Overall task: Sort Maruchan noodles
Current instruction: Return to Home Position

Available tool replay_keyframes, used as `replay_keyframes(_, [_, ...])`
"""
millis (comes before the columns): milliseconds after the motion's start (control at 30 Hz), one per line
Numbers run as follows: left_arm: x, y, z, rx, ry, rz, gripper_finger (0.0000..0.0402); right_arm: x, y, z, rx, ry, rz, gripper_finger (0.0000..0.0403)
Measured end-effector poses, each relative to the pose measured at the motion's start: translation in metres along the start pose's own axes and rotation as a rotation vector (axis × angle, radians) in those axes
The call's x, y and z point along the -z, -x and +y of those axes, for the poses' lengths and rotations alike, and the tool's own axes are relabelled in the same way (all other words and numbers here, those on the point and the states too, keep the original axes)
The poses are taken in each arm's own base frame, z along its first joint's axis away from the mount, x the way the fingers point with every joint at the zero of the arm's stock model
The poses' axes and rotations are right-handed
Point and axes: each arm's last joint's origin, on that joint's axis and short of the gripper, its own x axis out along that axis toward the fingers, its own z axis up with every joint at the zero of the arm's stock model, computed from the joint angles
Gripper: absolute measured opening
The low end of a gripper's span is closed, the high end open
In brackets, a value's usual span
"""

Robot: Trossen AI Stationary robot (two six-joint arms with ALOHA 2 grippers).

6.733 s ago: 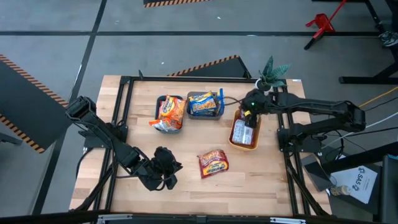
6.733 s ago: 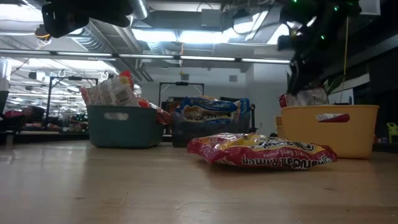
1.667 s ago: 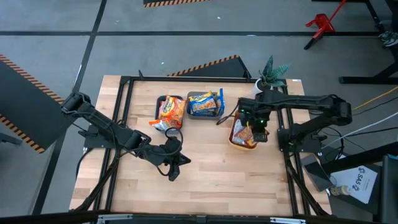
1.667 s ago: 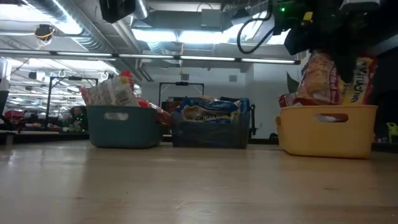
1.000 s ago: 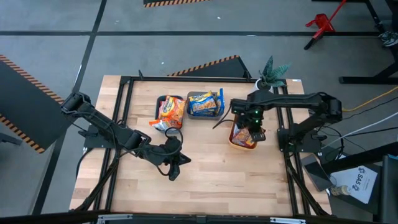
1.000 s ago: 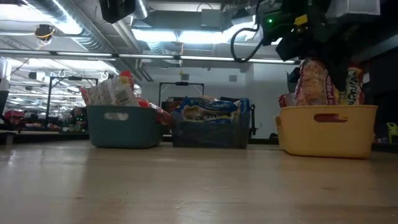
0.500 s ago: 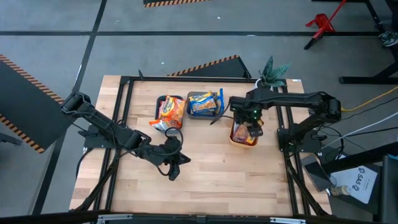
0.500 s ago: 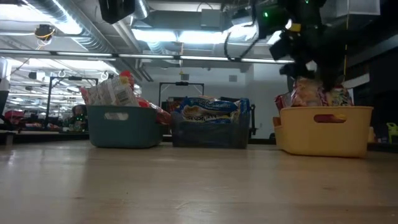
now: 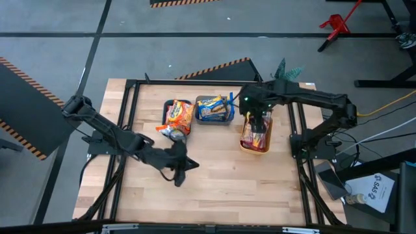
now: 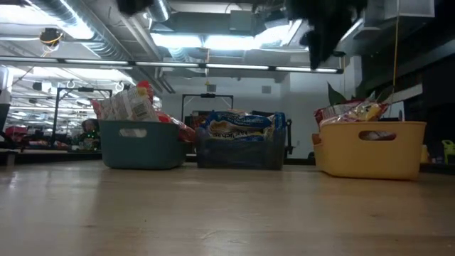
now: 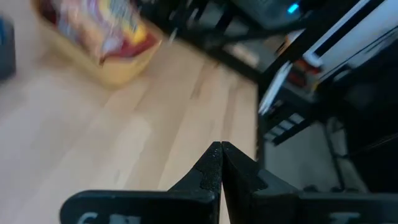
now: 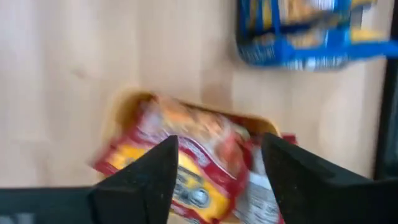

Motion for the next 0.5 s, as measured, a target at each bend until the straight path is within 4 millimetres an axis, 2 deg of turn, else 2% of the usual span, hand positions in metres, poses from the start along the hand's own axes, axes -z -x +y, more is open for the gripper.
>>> replay_keyframes(133, [-0.025, 0.03, -0.004, 0.074, -0.037, -0.124, 0.0001, 0.001, 0.046, 0.004, -0.027, -0.046, -0.168, 0.0189])
replay_keyframes(267, [-0.049, 0.069, -0.004, 0.139, -0.114, -0.272, 0.0001, 0.019, 0.1, 0.012, -0.008, -0.103, -0.359, 0.0173])
replay_keyframes(333, [-0.059, 0.09, -0.003, 0.2, -0.177, -0.323, 0.0001, 0.037, 0.131, 0.017, 0.012, -0.147, -0.478, 0.0169])
replay_keyframes(433, [-0.075, 0.131, 0.004, 0.284, -0.255, -0.436, 0.0002, 0.074, 0.171, 0.027, 0.057, -0.233, -0.627, 0.0166])
replay_keyframes(500, [-0.085, 0.158, 0.015, 0.227, -0.242, -0.54, 0.0003, 0.104, 0.191, 0.035, 0.076, -0.256, -0.722, 0.0166])
